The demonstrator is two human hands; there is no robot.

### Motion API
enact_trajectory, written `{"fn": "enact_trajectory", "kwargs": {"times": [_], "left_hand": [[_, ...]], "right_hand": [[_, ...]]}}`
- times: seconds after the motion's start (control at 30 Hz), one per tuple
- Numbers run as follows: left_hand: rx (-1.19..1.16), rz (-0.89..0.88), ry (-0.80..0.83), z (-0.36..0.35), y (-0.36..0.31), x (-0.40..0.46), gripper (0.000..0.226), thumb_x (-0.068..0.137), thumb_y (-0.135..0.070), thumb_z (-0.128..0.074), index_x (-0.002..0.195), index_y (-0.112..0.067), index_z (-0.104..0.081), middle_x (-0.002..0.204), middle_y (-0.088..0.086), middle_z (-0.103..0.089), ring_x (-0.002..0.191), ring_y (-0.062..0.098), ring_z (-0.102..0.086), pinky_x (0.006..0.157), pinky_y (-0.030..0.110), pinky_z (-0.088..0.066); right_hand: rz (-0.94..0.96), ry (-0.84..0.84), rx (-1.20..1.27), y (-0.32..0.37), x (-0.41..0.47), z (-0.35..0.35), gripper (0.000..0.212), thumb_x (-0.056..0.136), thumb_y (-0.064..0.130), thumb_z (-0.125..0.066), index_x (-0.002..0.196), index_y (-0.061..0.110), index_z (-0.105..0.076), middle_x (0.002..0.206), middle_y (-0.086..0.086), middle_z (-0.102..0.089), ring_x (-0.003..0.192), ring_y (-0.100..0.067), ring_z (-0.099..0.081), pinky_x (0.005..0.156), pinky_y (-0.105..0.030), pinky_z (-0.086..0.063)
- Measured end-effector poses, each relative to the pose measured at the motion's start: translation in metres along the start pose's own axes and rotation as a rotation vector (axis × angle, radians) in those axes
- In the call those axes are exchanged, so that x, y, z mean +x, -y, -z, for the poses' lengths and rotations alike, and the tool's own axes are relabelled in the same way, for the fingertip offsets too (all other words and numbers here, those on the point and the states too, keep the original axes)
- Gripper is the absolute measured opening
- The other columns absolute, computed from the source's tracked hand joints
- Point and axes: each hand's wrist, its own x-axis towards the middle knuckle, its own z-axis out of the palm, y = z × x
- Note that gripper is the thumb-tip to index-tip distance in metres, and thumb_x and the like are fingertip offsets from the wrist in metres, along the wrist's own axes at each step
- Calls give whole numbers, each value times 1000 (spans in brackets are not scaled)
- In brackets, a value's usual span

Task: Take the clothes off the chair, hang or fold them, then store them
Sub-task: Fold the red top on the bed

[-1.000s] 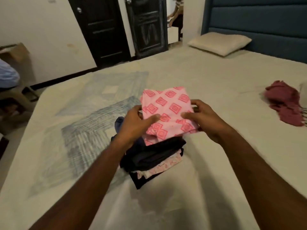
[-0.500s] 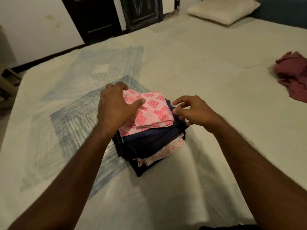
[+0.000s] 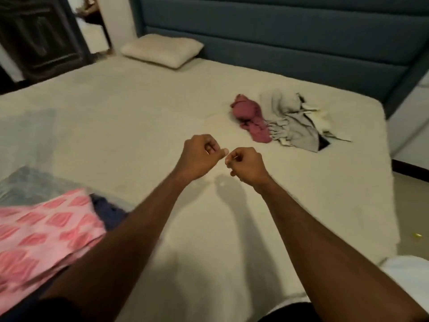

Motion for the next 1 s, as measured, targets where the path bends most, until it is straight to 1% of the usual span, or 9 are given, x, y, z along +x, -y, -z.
{"fn": "enact_trajectory", "kwargs": {"times": [0.1,0.23,0.37,0.53,0.67,0.73,0.87,0.93,1.0], "left_hand": [[-53,14,133,-57,3,37,24,83,-32,-81,75,-14,-69,69,2,-68,57,10,-59,61,26,-50],[-50,25,278,-113,4,75,21,85,-27,-80,77,-11,-69,69,2,-68,55,10,-60,61,24,-49],[-99,59,332,-148,-1,115,20,88,-20,-77,80,-3,-68,71,12,-68,48,8,-62,52,11,-46],[-120,139,306,-180,9,158,18,88,-18,-75,80,-3,-68,70,10,-68,49,10,-64,49,13,-45],[-157,191,325,-202,18,180,15,89,-18,-74,83,-5,-69,71,8,-68,56,14,-66,40,16,-40],[-199,230,324,-208,21,188,15,89,-18,-74,86,-4,-70,76,11,-70,58,16,-66,40,17,-41],[-223,293,319,-218,32,205,11,90,-17,-72,90,-6,-68,79,12,-70,55,16,-65,41,22,-42],[-224,334,300,-219,39,209,4,91,-11,-65,89,-8,-67,77,9,-68,53,15,-63,42,23,-42],[-251,369,280,-219,47,211,10,91,-5,-57,90,-11,-65,79,8,-67,56,16,-63,46,26,-44]], "right_hand": [[-63,-118,-44,-42,21,41,13,82,20,-62,74,21,-72,73,2,-74,66,-19,-72,71,-38,-62],[-144,-202,-113,-89,46,87,15,81,19,-61,72,23,-71,76,5,-74,75,-21,-72,80,-44,-62],[-213,-237,-195,-123,78,120,17,85,17,-62,71,25,-70,76,5,-73,78,-22,-72,81,-43,-61],[-214,-250,-267,-150,126,137,22,89,13,-64,72,27,-67,80,5,-72,82,-17,-70,79,-35,-59],[-240,-320,-280,-165,163,154,11,92,17,-65,83,23,-69,93,5,-72,90,-16,-66,75,-28,-48],[-267,-333,-296,-171,179,160,15,92,13,-64,82,23,-69,96,4,-72,90,-16,-66,74,-28,-47],[-189,-232,-318,-170,204,140,24,89,6,-63,78,26,-69,99,-1,-72,96,-21,-68,83,-31,-56],[-97,-87,-355,-168,219,115,21,90,5,-61,95,19,-75,124,-7,-67,116,-24,-63,96,-29,-49],[-28,128,-395,-166,234,87,33,91,10,-63,120,18,-73,158,-6,-36,138,-24,-45,113,-35,-39]]}}
